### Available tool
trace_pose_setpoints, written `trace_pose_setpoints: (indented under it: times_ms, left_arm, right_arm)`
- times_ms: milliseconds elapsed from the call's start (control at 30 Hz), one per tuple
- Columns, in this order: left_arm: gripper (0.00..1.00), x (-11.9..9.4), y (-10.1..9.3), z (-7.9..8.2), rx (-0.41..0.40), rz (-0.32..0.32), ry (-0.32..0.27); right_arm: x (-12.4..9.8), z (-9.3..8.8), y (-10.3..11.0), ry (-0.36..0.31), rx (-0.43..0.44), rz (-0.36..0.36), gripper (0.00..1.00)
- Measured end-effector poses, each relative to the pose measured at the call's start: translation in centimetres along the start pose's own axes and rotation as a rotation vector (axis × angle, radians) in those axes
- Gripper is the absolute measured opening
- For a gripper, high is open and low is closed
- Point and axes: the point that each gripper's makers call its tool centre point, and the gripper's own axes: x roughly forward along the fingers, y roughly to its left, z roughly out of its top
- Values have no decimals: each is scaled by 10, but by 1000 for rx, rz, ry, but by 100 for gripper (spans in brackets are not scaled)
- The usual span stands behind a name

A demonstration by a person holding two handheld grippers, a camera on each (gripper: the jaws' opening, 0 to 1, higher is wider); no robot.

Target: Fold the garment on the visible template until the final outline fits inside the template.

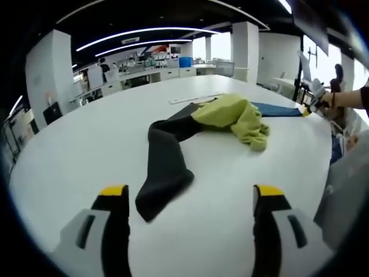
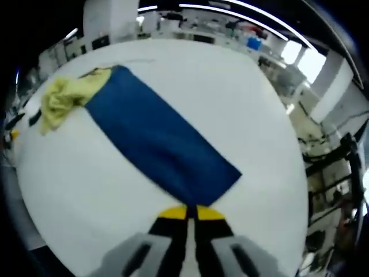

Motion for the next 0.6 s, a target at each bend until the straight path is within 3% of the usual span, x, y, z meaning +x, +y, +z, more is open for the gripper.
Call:
trace_pose_setpoints:
  times_ms: [233,300,400,600]
  left_arm:
    - [86,0,1,-1,0,-5,-1]
    - [86,-1,1,0,2,-4,-3]
    - [86,-1,1,1,1,-6,-8]
    - [86,2,-2,7,-5,-20,-24]
  right_arm:
    - [0,0,1,-7,30,3,2]
    - [-1,1,0,-17,65,2,12]
    - [-6,10,4,-86,160,23,28]
    - [-13,31,9,-169,227,92,45]
